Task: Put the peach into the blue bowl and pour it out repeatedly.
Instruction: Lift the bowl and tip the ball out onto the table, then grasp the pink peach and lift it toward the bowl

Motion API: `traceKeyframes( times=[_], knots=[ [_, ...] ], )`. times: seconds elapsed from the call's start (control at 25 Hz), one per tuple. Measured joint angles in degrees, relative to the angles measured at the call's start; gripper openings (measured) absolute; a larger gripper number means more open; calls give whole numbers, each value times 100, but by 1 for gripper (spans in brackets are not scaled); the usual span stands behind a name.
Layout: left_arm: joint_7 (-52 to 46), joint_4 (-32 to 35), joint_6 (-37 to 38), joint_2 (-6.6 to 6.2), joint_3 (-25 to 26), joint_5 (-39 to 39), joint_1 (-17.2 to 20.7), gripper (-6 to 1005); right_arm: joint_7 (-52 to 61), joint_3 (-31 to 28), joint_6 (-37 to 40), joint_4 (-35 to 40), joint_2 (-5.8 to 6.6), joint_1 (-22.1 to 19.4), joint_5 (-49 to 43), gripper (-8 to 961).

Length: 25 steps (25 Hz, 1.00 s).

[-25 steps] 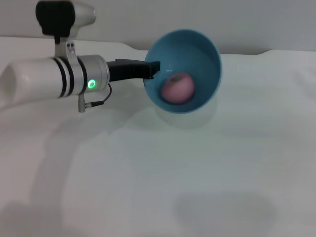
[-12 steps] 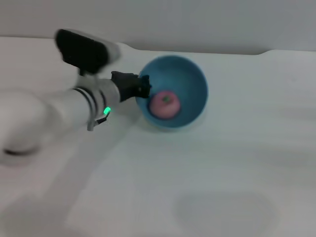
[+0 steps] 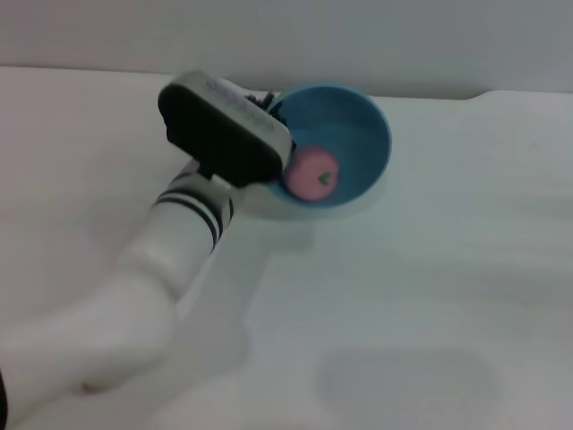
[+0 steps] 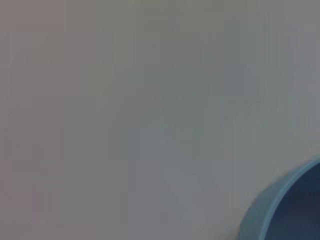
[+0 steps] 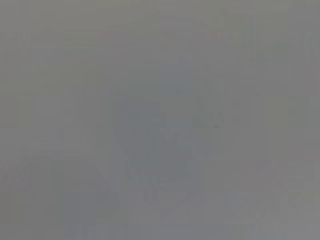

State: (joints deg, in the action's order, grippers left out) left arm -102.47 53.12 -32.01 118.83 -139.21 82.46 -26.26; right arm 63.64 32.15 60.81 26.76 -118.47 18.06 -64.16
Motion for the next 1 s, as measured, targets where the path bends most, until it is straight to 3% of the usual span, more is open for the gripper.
traceKeyframes(
  times=[0.32,0.48,0.8,1.0],
  knots=[
    [-554,-181,-2610,17,-1673,1482,216,-1,-3,-66,16,-86,-7,-21,6,541],
    [-554,-520,-3032,23,-2001,2036,241,-1,-6,-69,17,-96,-8,11,9,541],
    [-723,-733,-3006,26,-2015,2240,217,-1,-10,-69,19,-124,-20,41,10,542],
    [-1886,-706,-2721,6,-1364,2198,201,-1,-10,-1,20,-145,-7,58,-24,542]
  ],
)
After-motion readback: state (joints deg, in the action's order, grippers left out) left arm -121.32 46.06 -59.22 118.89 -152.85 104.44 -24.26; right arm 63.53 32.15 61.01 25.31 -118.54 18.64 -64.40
